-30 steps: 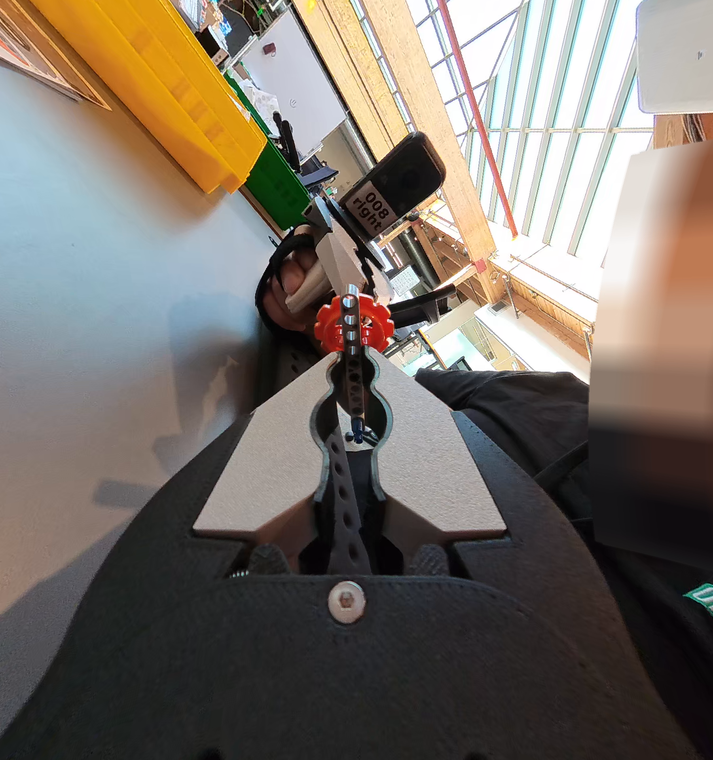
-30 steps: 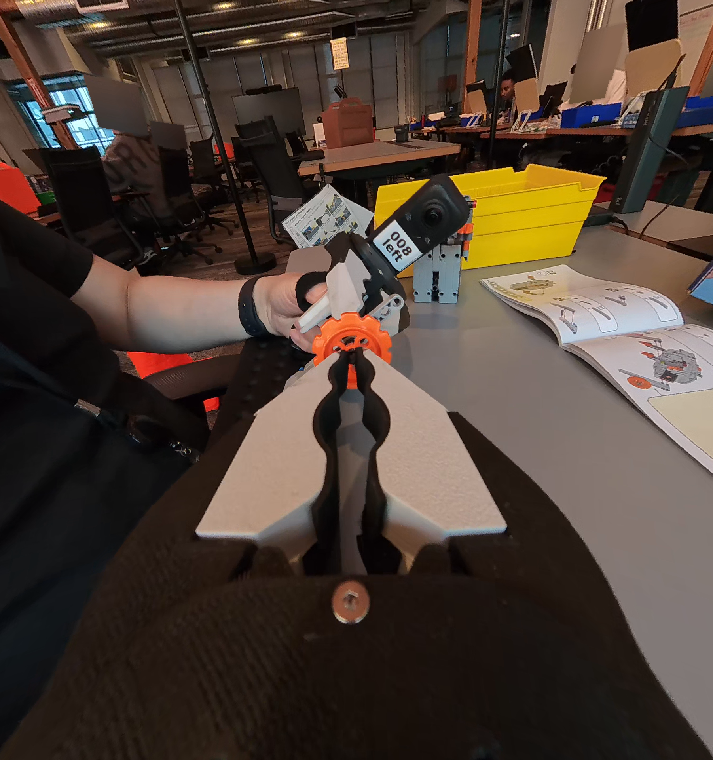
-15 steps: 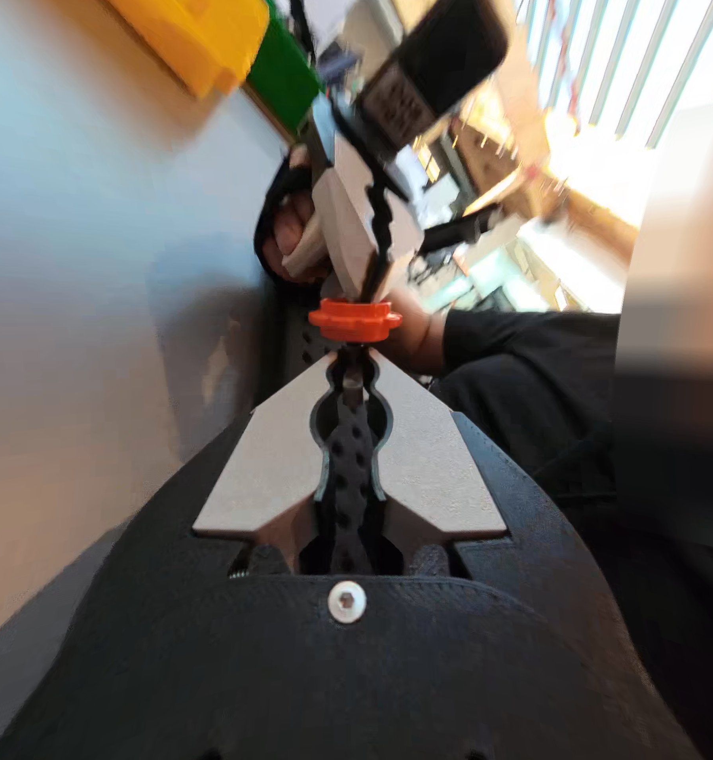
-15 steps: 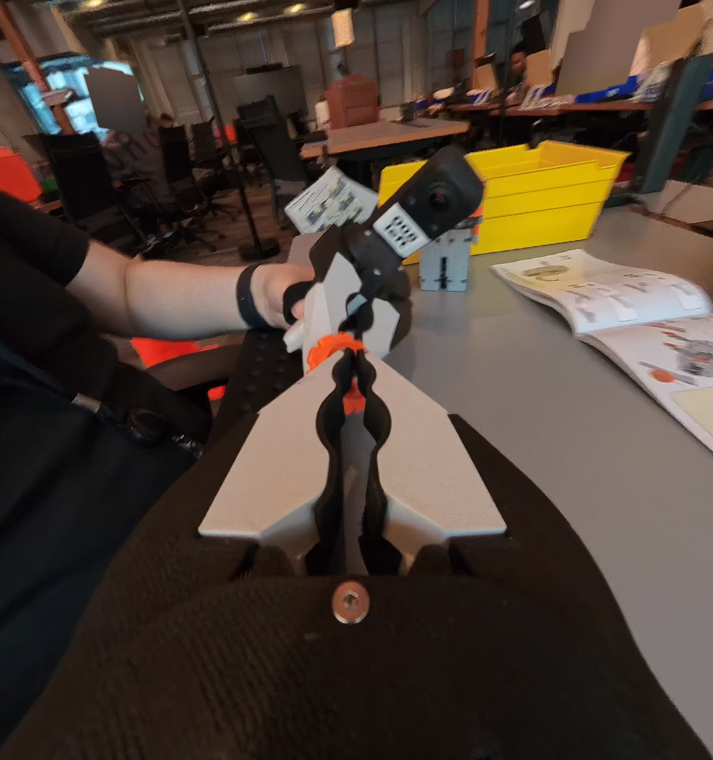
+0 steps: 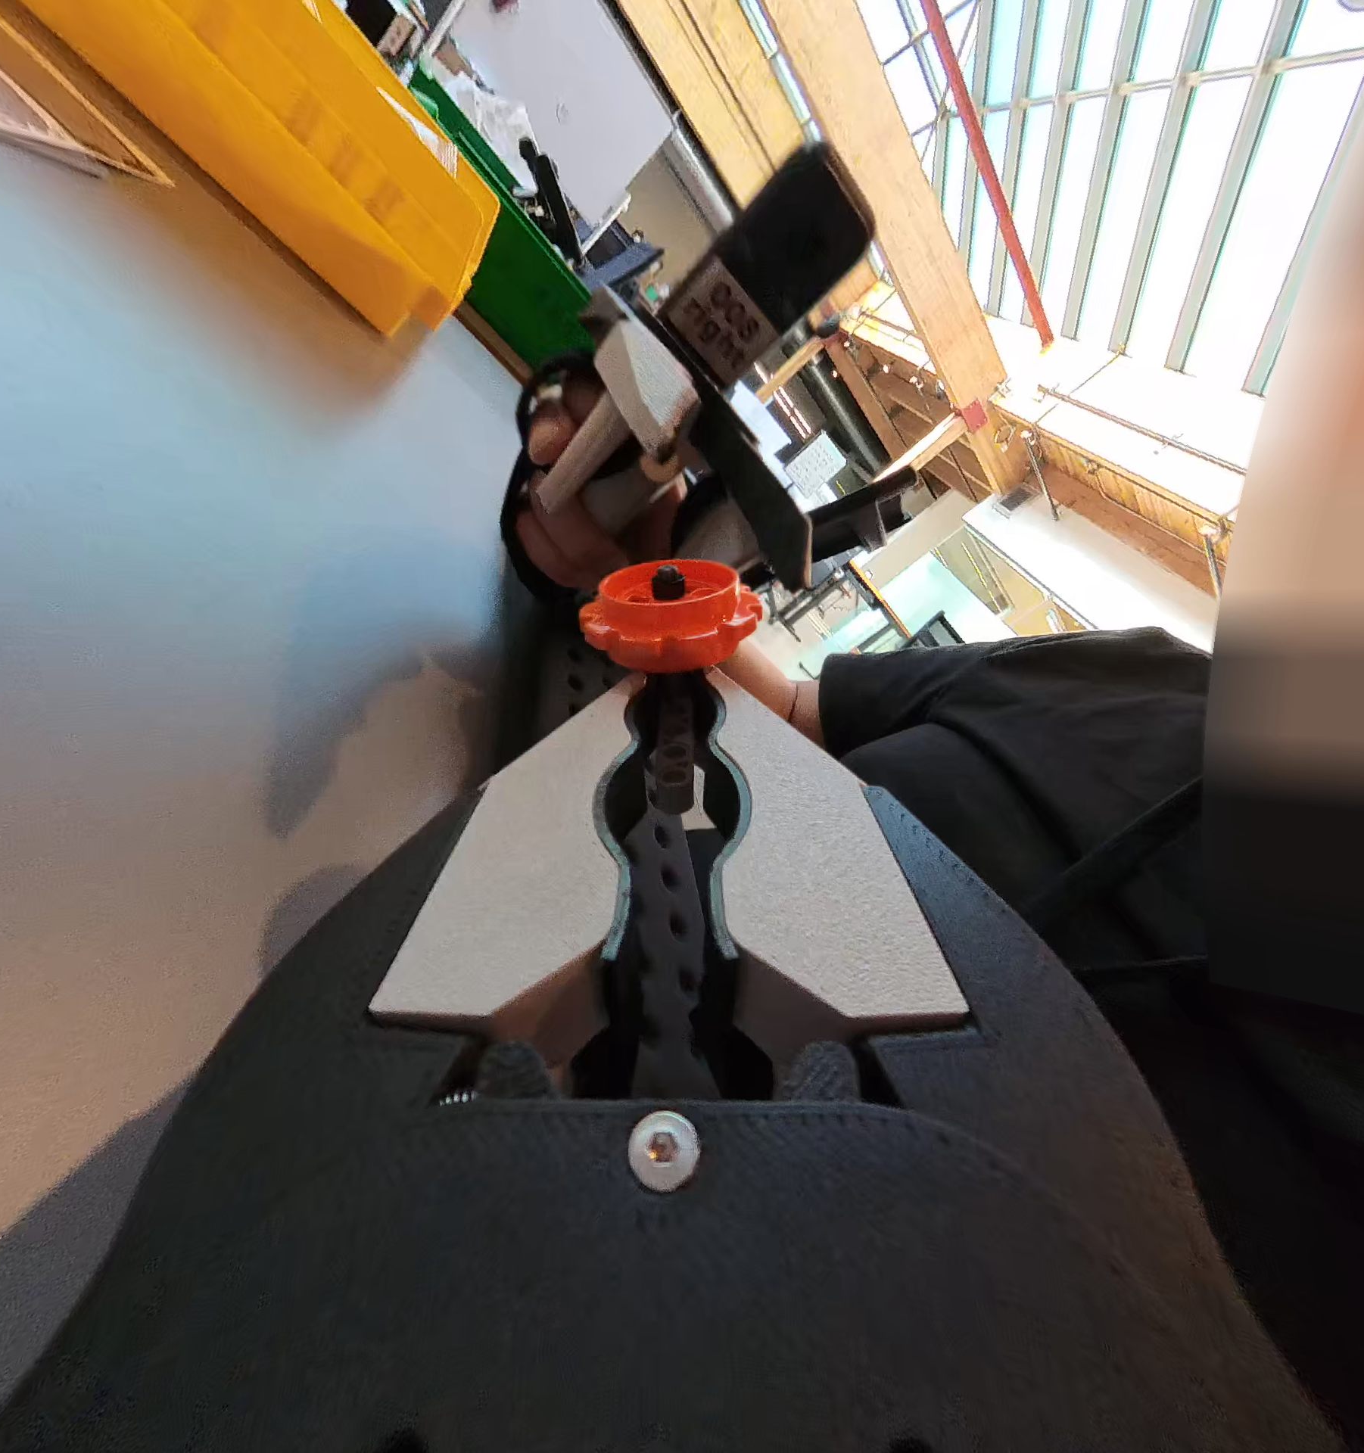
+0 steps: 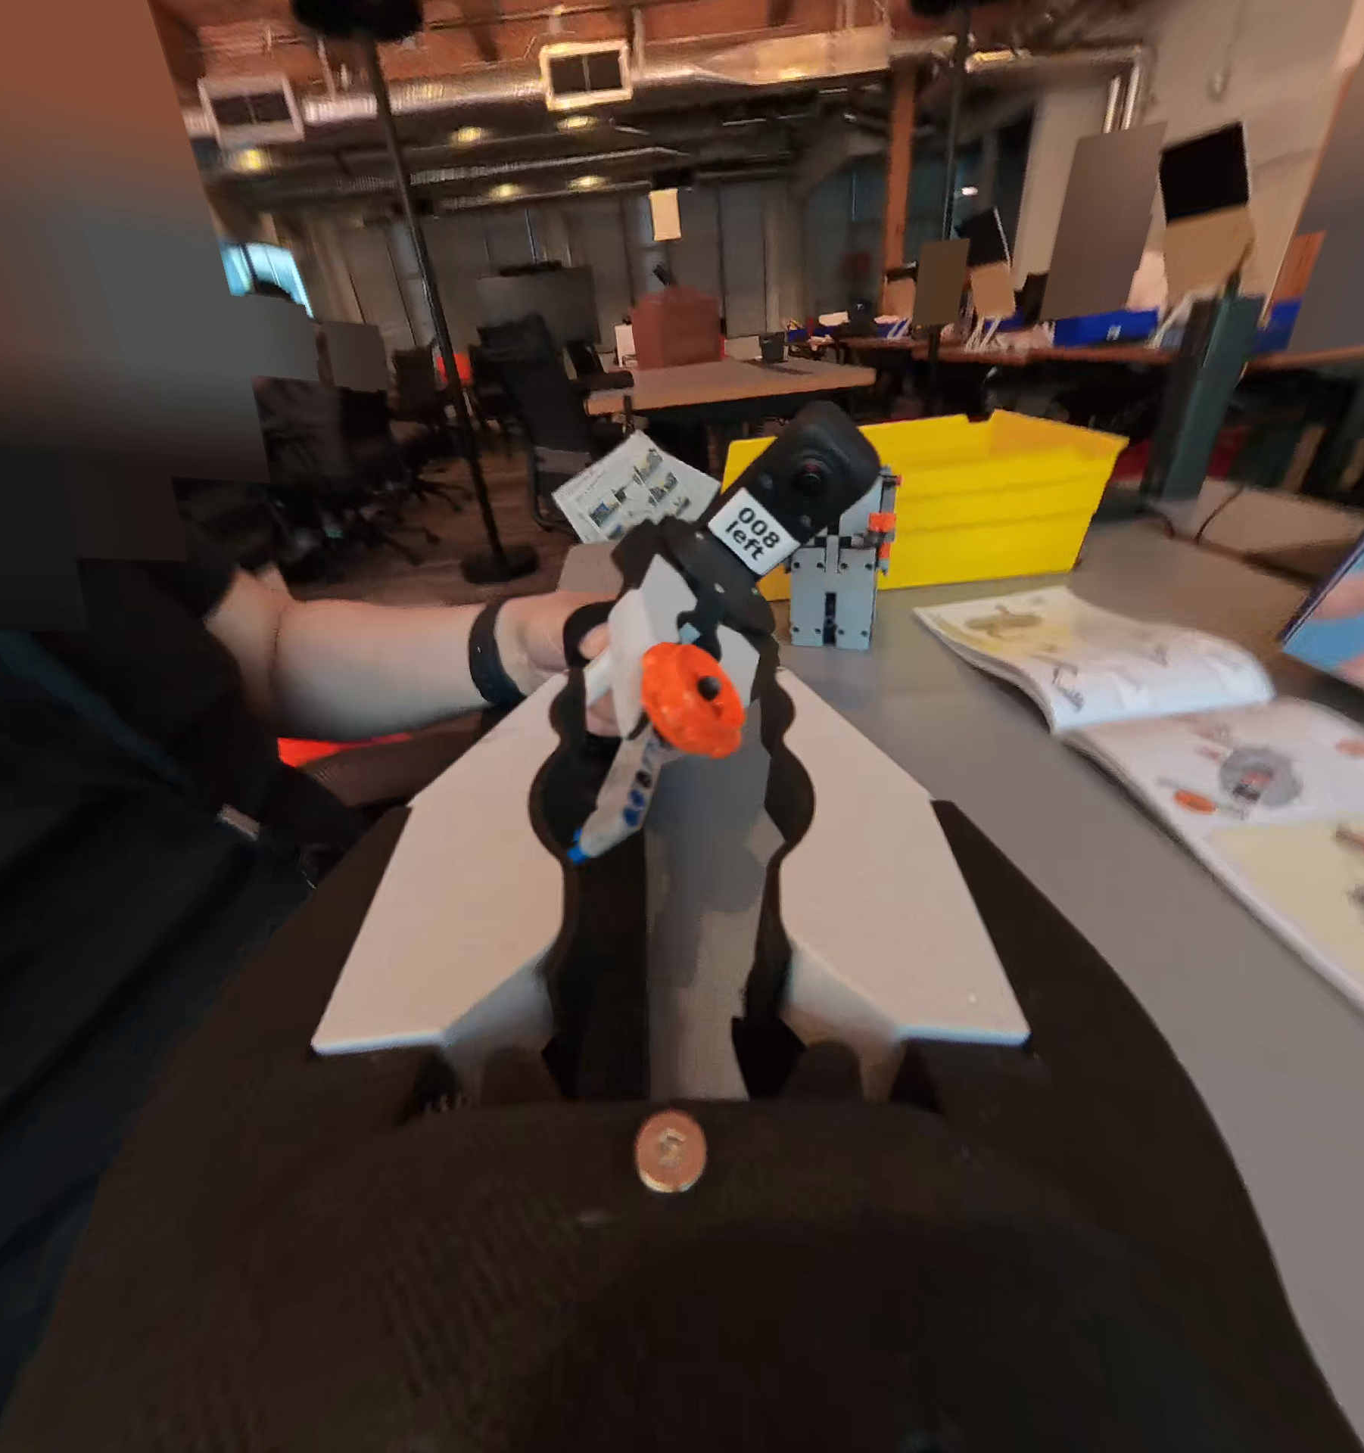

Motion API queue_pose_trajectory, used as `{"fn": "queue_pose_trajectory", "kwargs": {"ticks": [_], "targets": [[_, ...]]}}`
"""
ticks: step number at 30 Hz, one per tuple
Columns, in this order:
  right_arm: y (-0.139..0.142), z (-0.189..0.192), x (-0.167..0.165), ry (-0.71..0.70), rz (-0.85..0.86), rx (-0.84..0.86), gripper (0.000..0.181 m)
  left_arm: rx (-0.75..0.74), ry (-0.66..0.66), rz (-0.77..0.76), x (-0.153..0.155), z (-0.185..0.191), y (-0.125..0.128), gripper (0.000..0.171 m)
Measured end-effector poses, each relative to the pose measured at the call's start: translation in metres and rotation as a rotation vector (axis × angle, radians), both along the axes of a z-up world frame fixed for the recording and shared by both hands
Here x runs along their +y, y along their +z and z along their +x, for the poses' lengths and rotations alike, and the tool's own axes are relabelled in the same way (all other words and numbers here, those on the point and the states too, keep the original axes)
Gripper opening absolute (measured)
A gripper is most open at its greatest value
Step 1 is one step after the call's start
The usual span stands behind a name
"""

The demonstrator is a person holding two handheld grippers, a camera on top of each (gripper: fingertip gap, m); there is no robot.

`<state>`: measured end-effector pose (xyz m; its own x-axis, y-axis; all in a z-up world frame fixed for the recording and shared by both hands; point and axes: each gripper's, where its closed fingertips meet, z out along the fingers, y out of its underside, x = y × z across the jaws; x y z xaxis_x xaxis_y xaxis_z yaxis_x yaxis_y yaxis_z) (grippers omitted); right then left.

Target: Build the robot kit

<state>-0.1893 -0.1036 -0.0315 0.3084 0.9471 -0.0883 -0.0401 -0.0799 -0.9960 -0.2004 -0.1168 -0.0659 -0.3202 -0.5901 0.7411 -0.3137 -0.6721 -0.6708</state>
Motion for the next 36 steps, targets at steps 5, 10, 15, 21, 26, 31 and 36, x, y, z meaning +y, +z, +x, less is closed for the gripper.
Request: {"fn": "queue_pose_trajectory", "kwargs": {"ticks": [5,10,15,21,26,31,36], "targets": [[-0.029,-0.017,0.005,-0.19,0.364,-0.395,0.053,-0.016,0.061,0.04,0.007,-0.001,0.002,0.005],[-0.037,-0.019,0.015,-0.273,0.452,-0.521,0.036,0.001,0.062,0.039,0.007,0.0,0.0,0.005],[-0.038,-0.016,0.015,-0.267,0.38,-0.475,0.034,-0.004,0.054,0.01,0.007,0.0,0.001,0.011],[-0.032,-0.01,0.013,-0.251,0.325,-0.389,0.034,-0.075,0.196,0.027,0.029,-0.009,0.013,0.037],[-0.042,-0.017,0.011,-0.227,0.365,-0.454,0.034,-0.036,0.112,-0.068,0.023,-0.005,0.006,0.053],[-0.046,-0.022,0.01,-0.215,0.376,-0.477,0.034,0.014,0.062,-0.045,0.014,-0.001,-0.001,0.04],[-0.043,-0.021,0.014,-0.267,0.416,-0.493,0.023,-0.029,0.121,-0.048,0.023,-0.005,0.006,0.039]]}}
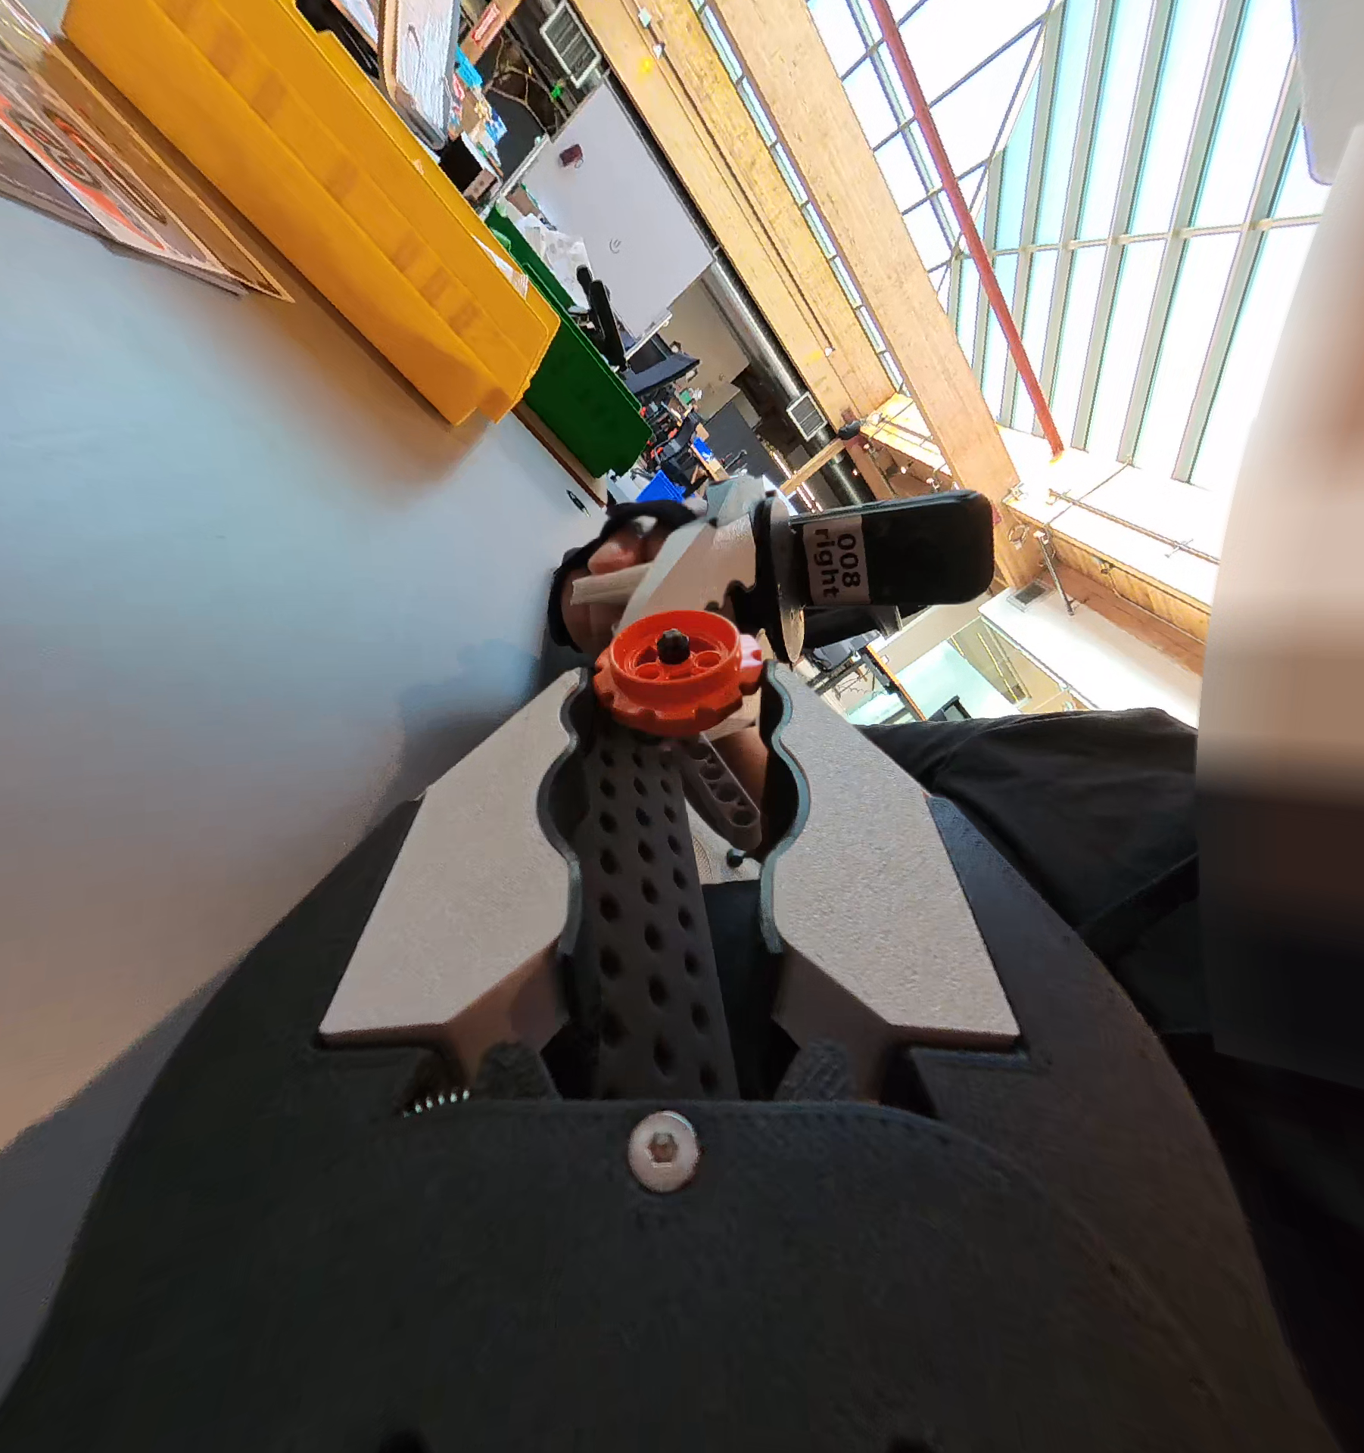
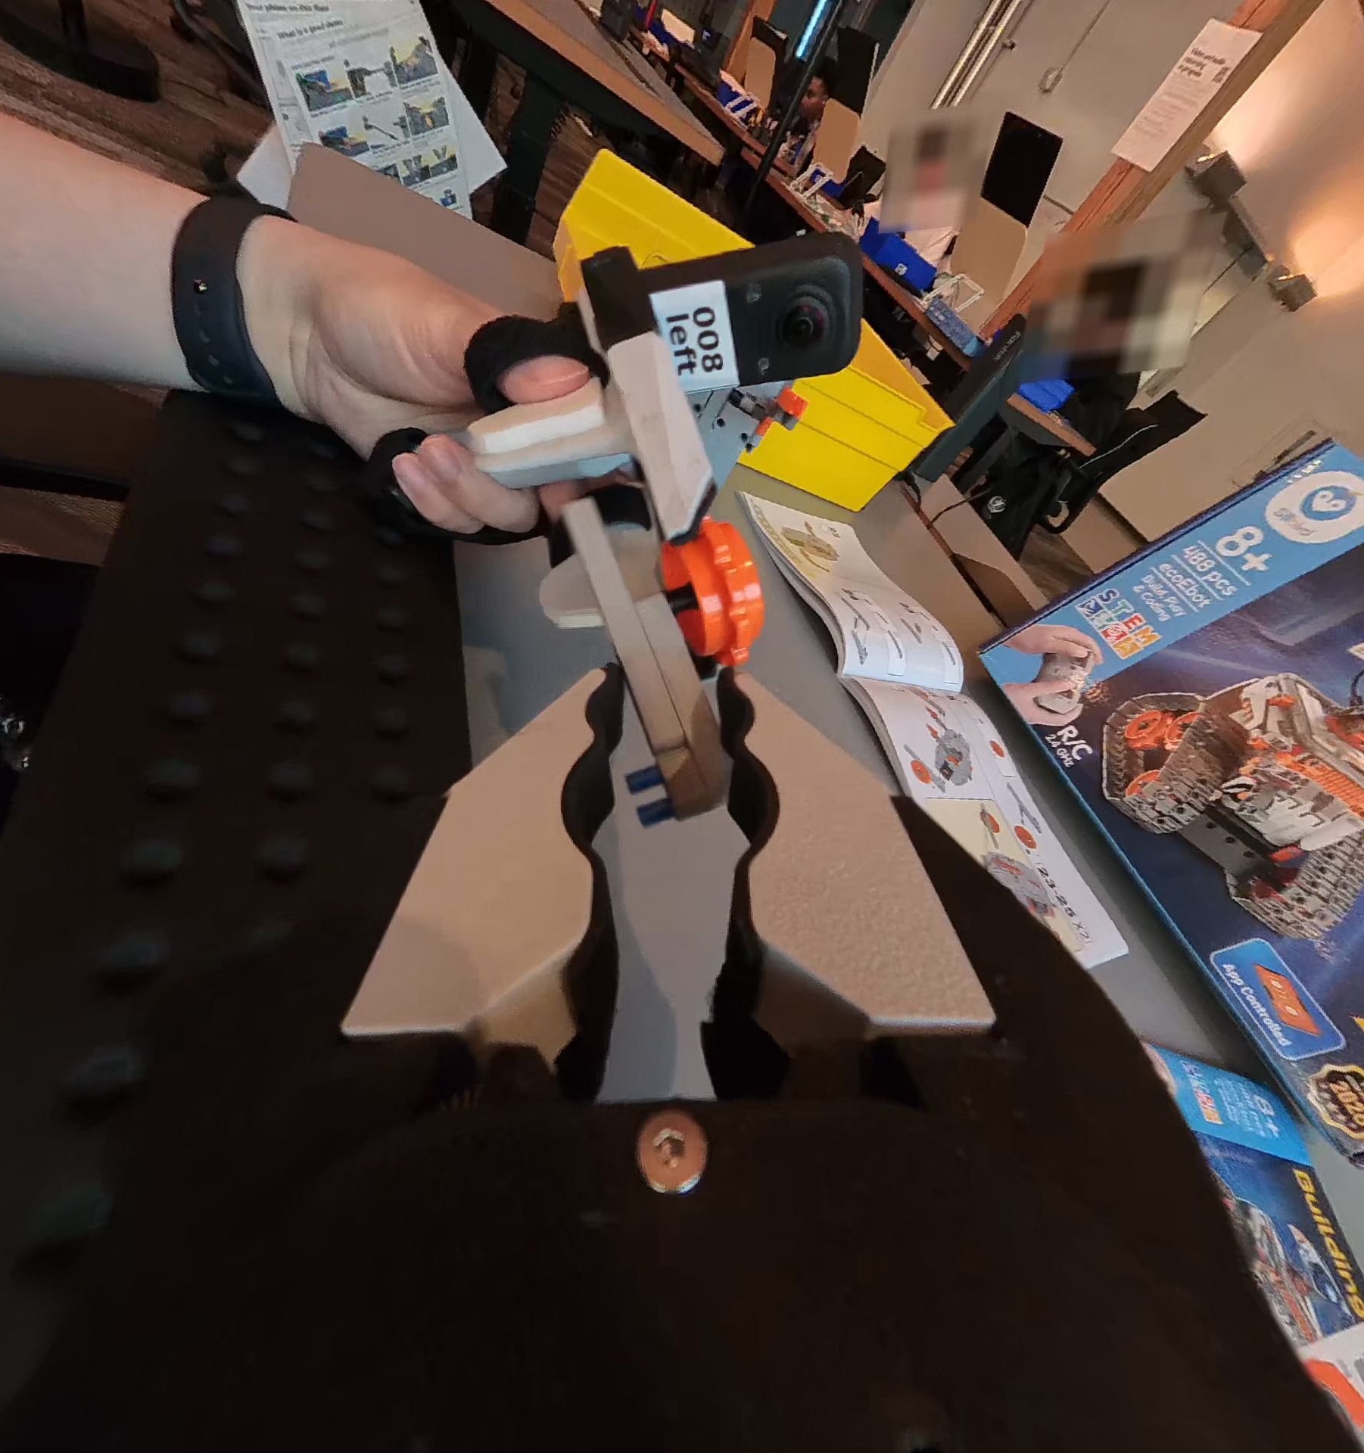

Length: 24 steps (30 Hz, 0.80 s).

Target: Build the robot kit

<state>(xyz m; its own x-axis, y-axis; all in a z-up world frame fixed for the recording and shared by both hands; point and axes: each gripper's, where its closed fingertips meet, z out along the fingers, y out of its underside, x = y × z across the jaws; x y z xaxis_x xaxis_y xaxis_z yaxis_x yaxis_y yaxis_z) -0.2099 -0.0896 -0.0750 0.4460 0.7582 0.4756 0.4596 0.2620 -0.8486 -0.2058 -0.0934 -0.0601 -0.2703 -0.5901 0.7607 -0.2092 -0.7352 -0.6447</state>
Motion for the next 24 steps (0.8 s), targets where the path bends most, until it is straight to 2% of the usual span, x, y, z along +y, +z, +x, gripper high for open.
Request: {"fn": "queue_pose_trajectory", "kwargs": {"ticks": [3,11,24], "targets": [[-0.009,-0.005,-0.005,0.035,-0.035,-0.037,0.015,0.007,-0.004,0.006,-0.001,0.0,-0.001,0.04],[-0.013,-0.006,-0.01,0.049,0.022,-0.108,0.015,0.024,-0.038,0.011,-0.006,0.001,-0.004,0.039],[-0.009,-0.009,-0.013,0.05,0.086,-0.104,0.016,-0.021,-0.052,0.052,-0.011,-0.001,0.004,0.039]]}}
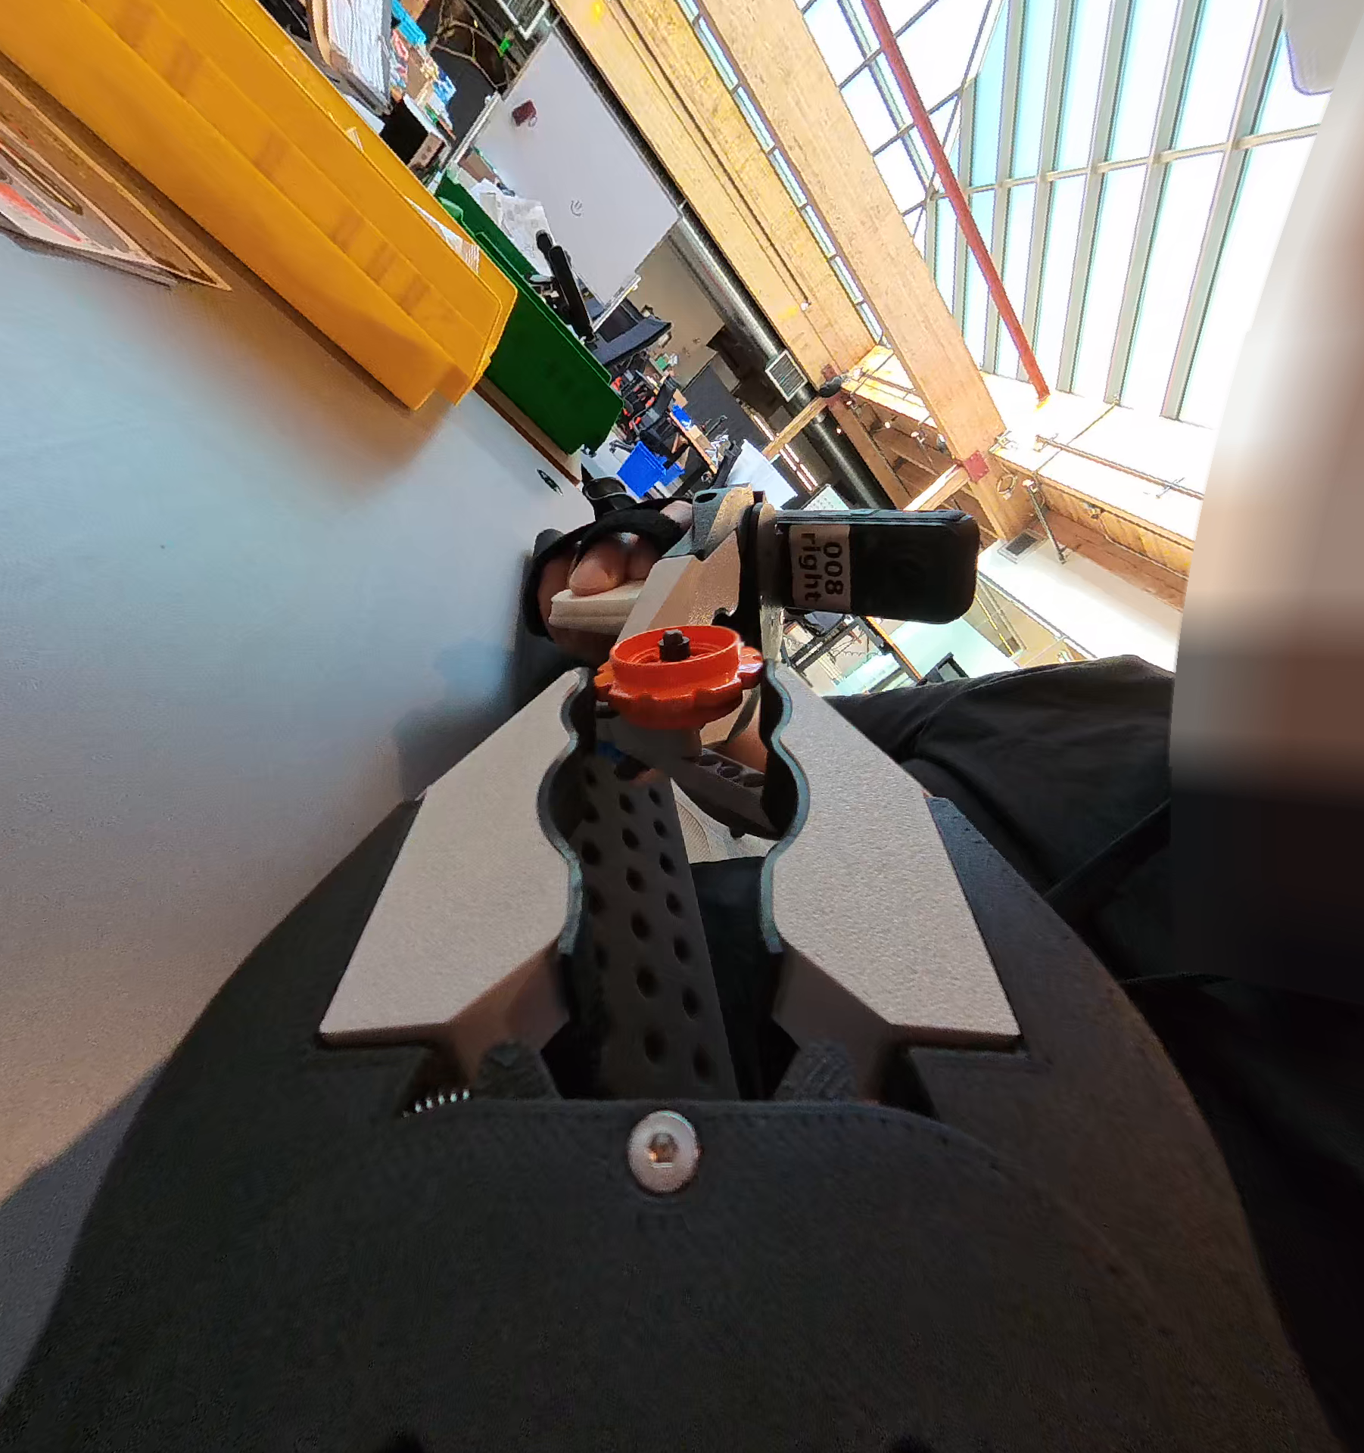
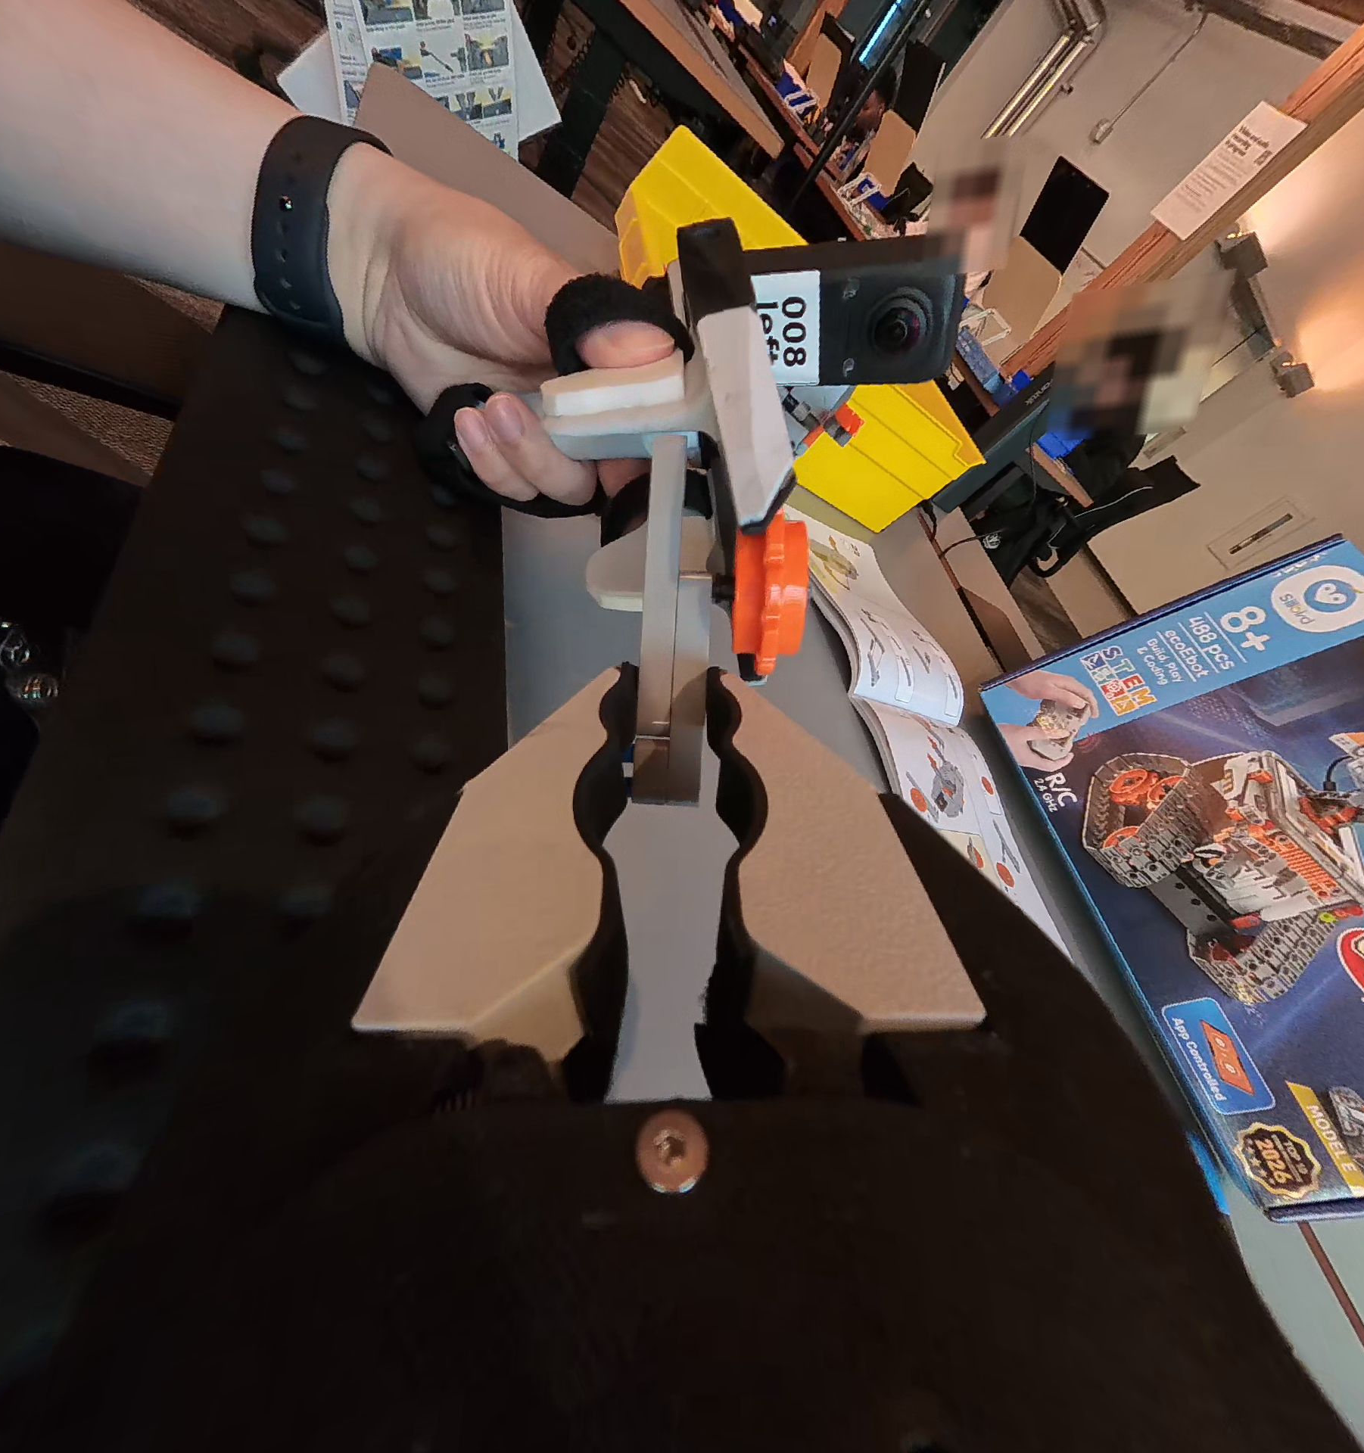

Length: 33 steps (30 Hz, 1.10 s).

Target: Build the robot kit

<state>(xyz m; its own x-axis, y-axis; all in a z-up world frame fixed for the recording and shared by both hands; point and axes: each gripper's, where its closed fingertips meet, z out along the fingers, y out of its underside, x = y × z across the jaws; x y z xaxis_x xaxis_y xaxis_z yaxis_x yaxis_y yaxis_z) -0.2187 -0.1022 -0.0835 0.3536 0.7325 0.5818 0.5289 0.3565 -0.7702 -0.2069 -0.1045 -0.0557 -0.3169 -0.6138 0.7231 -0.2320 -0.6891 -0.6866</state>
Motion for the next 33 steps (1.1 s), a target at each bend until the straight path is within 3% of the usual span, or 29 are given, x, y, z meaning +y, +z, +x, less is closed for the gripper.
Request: {"fn": "queue_pose_trajectory", "kwargs": {"ticks": [5,13,16,23,33], "targets": [[0.001,0.001,0.003,-0.005,-0.027,0.034,0.017,-0.024,0.01,0.034,-0.001,-0.001,0.004,0.039],[0.023,-0.001,0.005,-0.02,0.012,0.136,0.045,-0.018,0.035,0.029,0.004,0.0,0.003,0.039],[0.028,-0.005,0.002,0.008,0.069,0.119,0.042,-0.01,0.039,0.044,0.003,0.0,0.002,0.039],[0.033,-0.006,-0.001,0.079,0.007,0.126,0.039,-0.008,0.033,0.039,0.003,0.001,0.001,0.04],[0.027,-0.007,0.003,0.079,0.03,0.051,0.035,-0.005,0.035,0.025,0.005,0.001,0.001,0.039]]}}
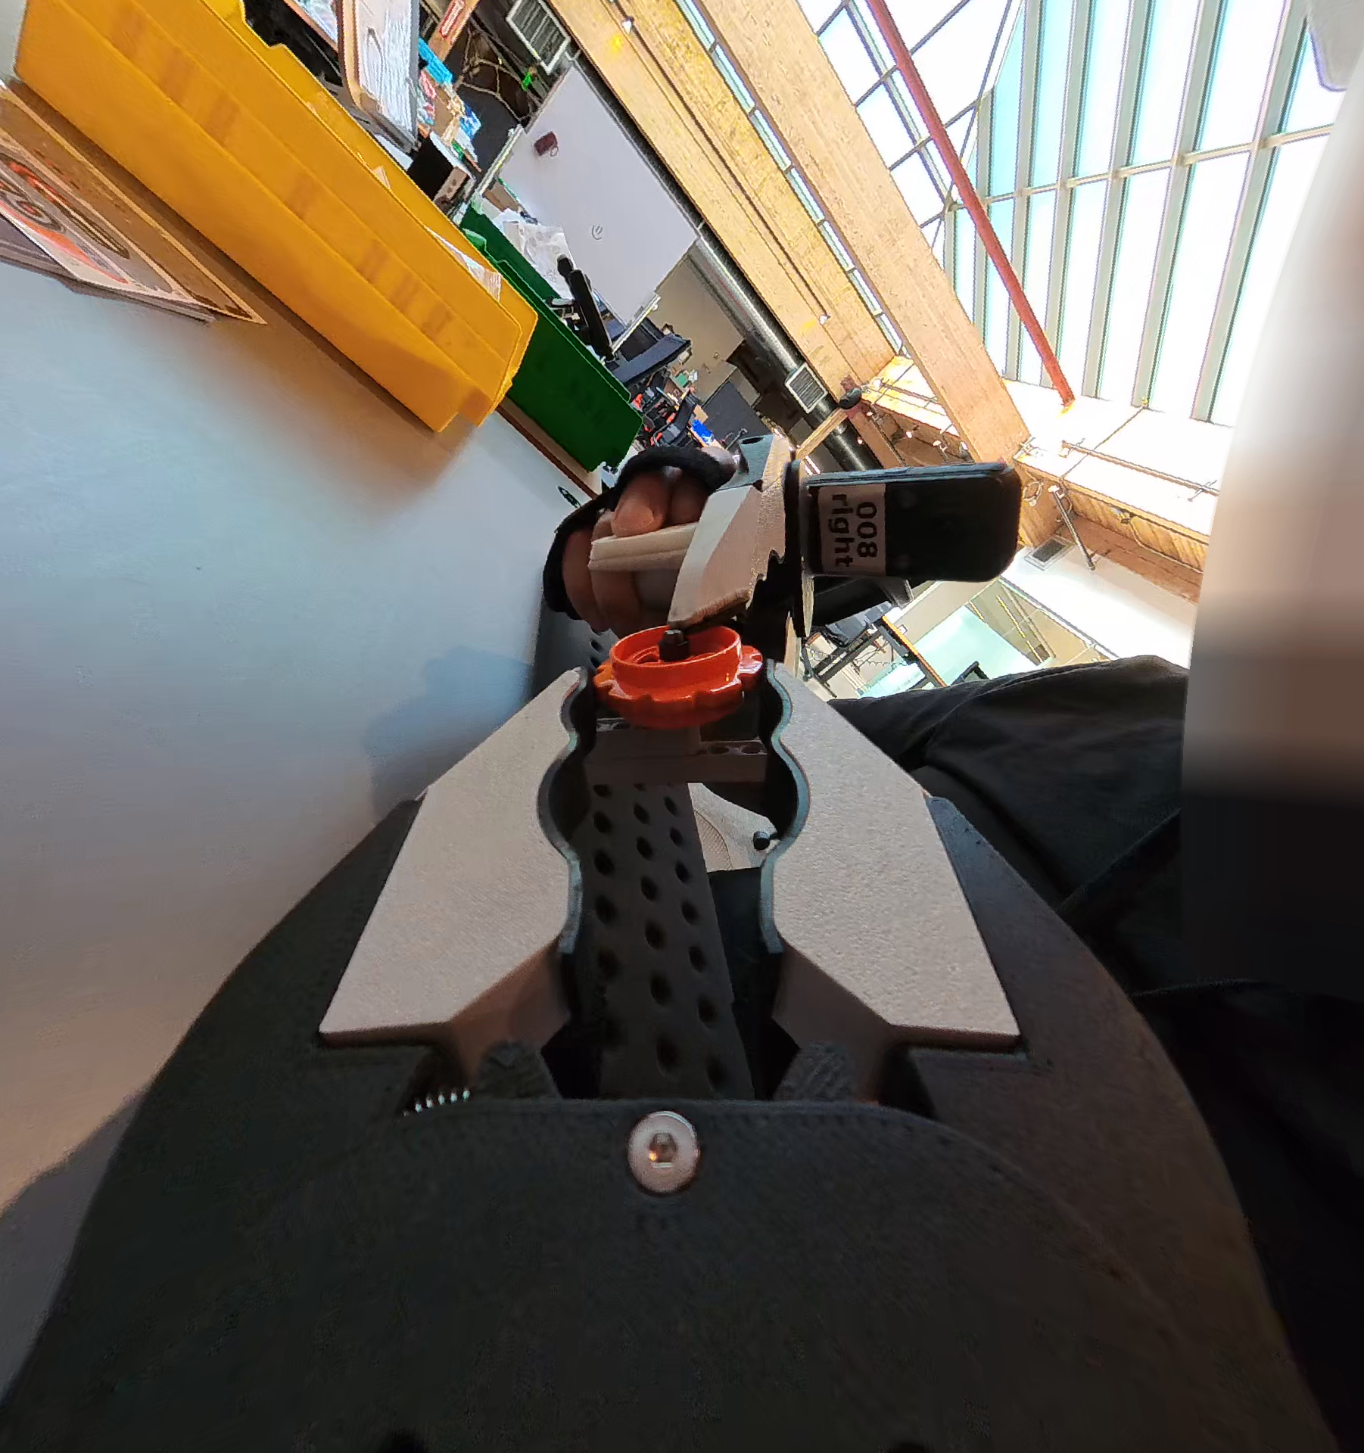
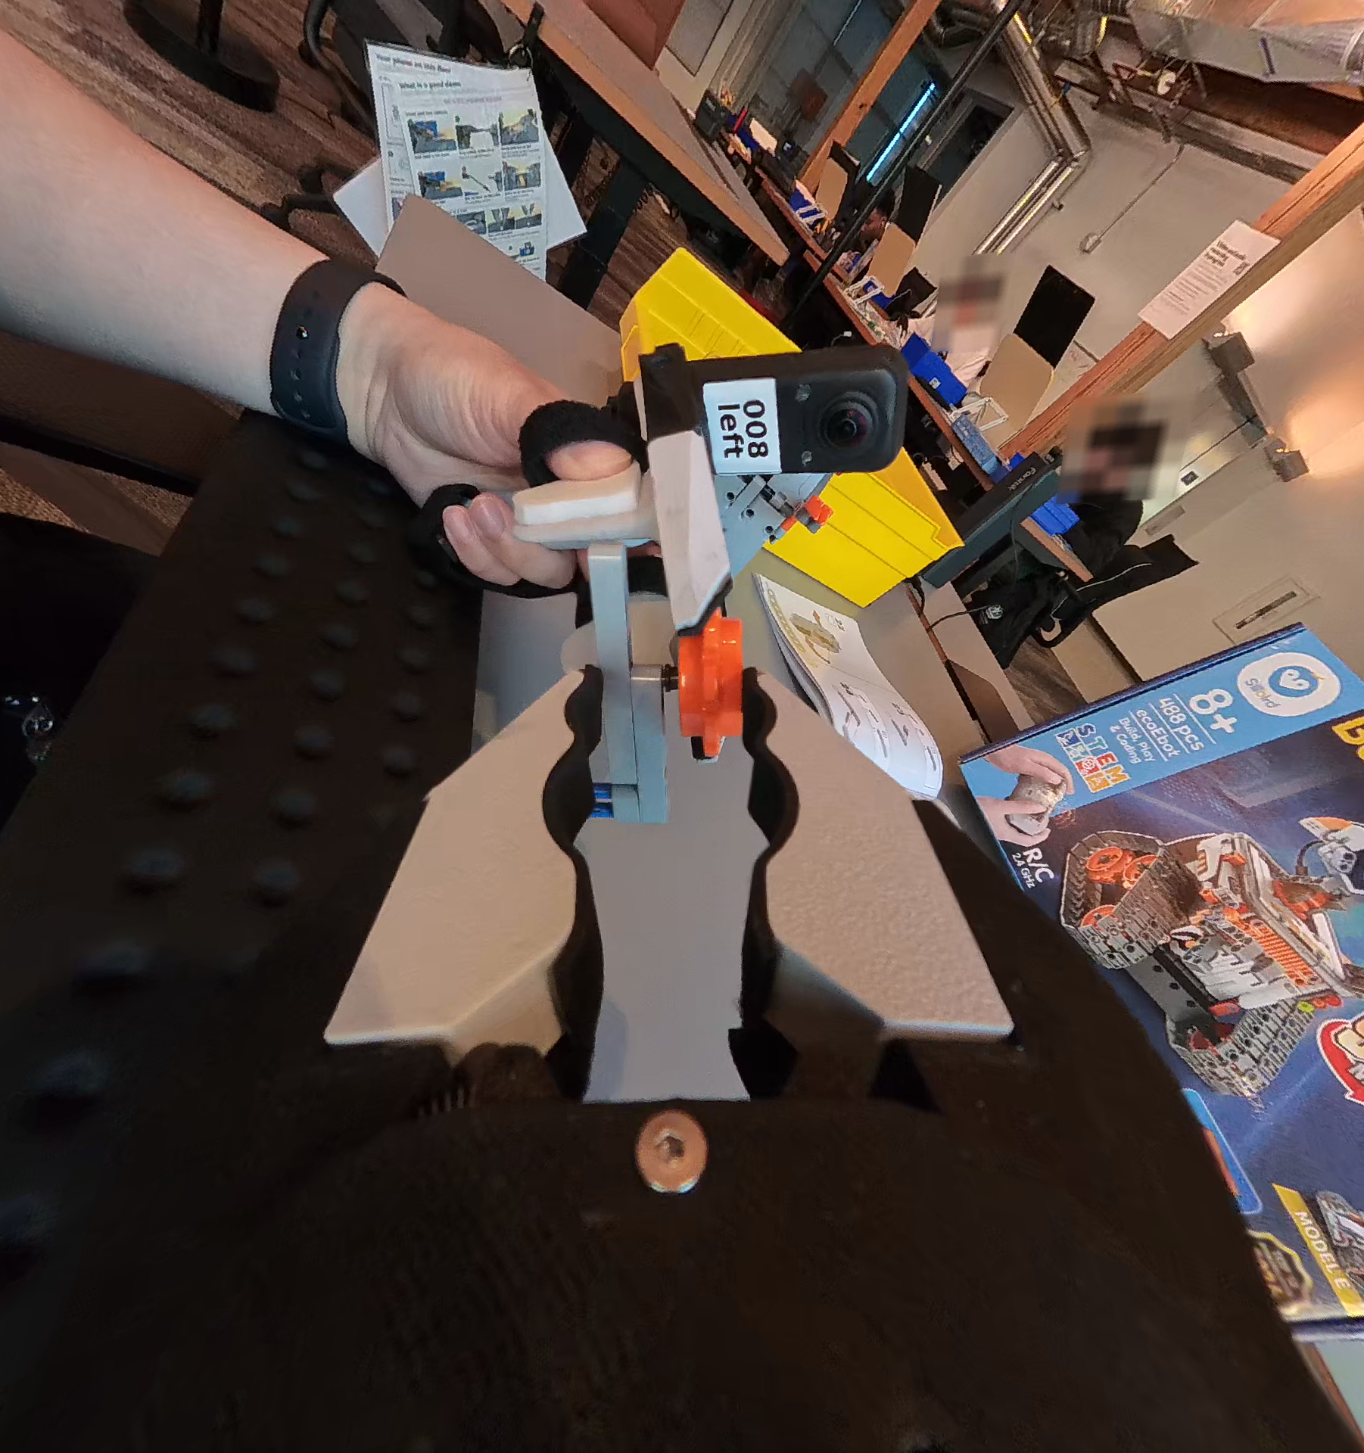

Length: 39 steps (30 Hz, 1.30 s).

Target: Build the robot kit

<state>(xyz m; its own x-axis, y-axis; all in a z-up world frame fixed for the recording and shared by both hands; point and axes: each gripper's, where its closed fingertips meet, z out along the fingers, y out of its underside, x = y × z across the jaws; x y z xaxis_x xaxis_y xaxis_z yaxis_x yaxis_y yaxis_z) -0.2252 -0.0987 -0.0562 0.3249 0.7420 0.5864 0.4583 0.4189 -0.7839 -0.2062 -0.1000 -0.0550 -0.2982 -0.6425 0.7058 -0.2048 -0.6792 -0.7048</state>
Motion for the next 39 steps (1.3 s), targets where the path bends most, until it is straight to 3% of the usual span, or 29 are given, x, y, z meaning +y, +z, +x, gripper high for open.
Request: {"fn": "queue_pose_trajectory", "kwargs": {"ticks": [12,28,33,39], "targets": [[0.002,-0.002,0.005,-0.001,-0.048,-0.004,0.031,0.005,0.053,0.04,0.005,-0.002,0.001,0.039],[0.002,-0.004,0.019,-0.041,-0.109,0.031,0.03,-0.015,0.066,-0.097,0.019,-0.004,0.001,0.039],[0.022,-0.001,0.023,-0.094,-0.004,0.161,0.043,-0.122,0.11,-0.21,0.038,-0.005,0.017,0.039],[0.023,-0.012,0.022,-0.157,0.152,0.104,0.031,-0.179,0.14,-0.291,0.05,-0.016,0.021,0.039]]}}
